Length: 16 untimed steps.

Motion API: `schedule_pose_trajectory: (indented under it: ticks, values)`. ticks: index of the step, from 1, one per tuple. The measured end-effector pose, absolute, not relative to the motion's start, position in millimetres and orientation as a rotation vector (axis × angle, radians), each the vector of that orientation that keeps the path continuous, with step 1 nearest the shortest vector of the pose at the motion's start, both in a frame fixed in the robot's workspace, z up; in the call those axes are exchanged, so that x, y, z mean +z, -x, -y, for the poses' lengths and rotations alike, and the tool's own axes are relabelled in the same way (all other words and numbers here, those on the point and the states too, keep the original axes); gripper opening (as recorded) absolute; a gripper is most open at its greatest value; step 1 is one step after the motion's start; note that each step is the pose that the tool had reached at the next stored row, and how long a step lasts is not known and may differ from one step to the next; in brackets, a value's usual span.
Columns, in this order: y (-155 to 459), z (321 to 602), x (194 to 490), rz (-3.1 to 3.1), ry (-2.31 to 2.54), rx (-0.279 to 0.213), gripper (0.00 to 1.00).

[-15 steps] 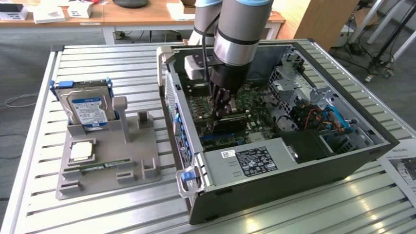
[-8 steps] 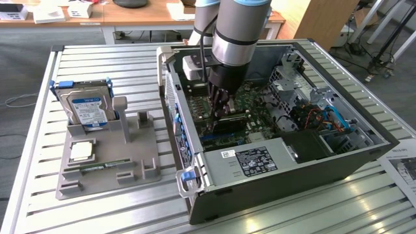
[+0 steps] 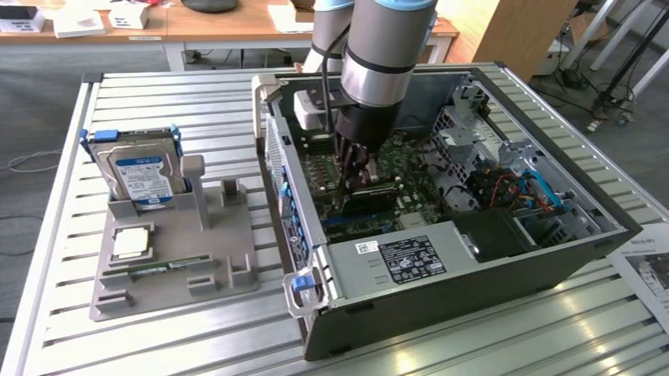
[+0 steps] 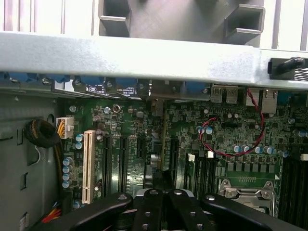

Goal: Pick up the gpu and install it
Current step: 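Press down on the gpu until it lock into place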

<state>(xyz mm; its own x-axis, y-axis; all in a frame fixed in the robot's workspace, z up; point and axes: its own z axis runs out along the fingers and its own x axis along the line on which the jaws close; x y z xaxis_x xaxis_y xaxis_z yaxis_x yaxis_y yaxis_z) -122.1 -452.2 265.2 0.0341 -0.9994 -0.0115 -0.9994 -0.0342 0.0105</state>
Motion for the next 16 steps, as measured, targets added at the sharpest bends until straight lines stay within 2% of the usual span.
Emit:
schedule_pose_trajectory:
  ticks: [16]
  values:
    - [122.3,453.6,270.9,-2.169,2.246,0.049,0.11]
